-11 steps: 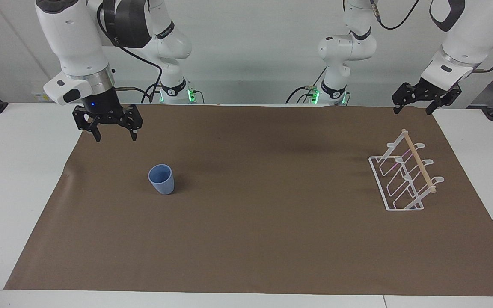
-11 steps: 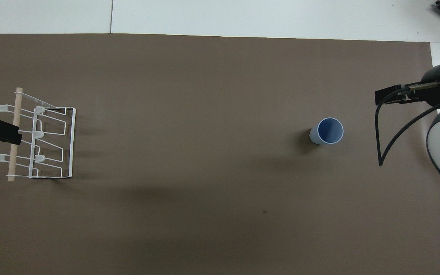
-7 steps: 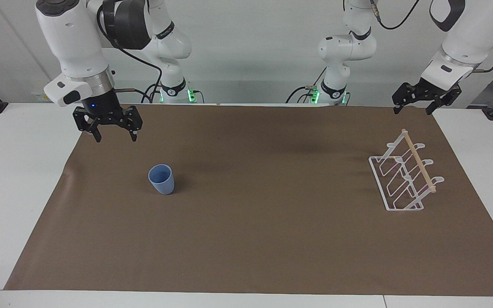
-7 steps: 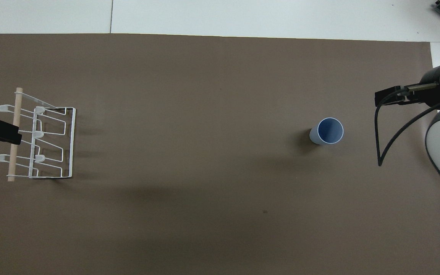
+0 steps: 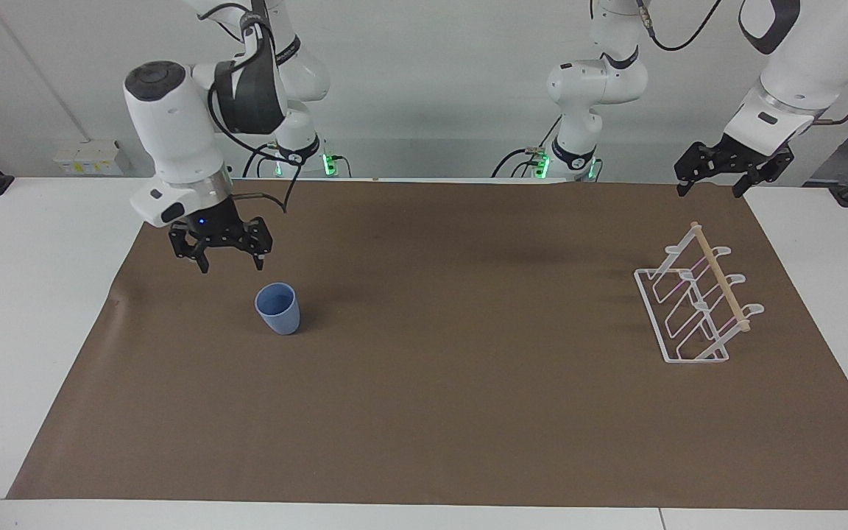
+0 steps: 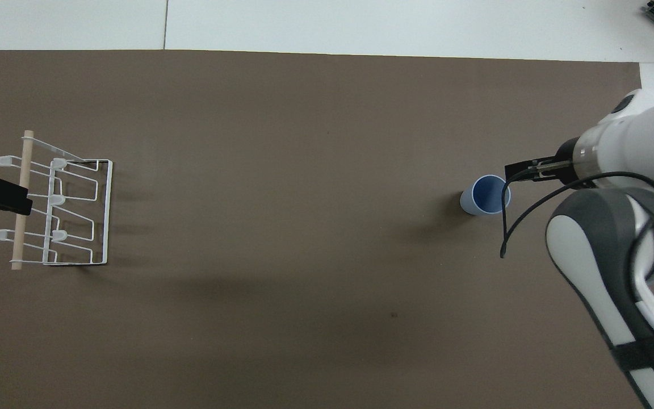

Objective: Hang cup on cup holder
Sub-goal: 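Reach the right gripper to the blue cup rim and grasp it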

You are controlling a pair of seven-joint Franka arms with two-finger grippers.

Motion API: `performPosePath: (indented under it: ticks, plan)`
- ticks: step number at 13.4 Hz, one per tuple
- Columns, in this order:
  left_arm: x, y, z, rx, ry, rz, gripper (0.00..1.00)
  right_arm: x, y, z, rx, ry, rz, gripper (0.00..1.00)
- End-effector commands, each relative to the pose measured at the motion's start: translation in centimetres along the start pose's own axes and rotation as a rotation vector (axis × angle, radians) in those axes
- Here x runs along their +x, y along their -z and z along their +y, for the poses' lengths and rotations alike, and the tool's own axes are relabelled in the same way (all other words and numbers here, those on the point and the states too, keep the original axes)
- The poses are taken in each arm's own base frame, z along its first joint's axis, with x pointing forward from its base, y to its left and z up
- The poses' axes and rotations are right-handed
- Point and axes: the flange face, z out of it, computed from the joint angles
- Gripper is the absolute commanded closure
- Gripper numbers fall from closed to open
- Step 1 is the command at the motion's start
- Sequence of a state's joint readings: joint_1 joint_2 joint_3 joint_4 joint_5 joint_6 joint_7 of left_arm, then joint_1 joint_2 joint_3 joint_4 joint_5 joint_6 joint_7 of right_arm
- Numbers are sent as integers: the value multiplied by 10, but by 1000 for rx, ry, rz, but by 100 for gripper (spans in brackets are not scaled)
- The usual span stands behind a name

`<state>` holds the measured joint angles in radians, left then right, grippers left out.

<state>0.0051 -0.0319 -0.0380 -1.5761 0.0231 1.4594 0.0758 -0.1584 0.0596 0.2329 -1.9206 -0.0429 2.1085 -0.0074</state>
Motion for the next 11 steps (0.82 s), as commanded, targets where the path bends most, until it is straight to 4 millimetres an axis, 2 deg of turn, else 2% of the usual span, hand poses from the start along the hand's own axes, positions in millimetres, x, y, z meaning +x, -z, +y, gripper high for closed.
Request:
performPosePath:
  ticks: [1, 2, 5, 8, 11]
  plan:
    - [-8, 0, 0, -2, 12, 8, 0, 6, -48, -7, 30, -13, 17, 0]
    - [-8, 0, 0, -2, 12, 8, 0, 7, -59, -6, 29, -9, 10, 0]
    - [-8, 0, 0, -2, 12, 8, 0, -3, -74, -2, 24, 2, -21, 0]
    - [-8, 0, 0, -2, 12, 8, 0, -6, -77, 2, 22, 39, -14, 0]
    - [-8, 0, 0, -2, 12, 8, 0, -11, -85, 14, 18, 74, 5, 0]
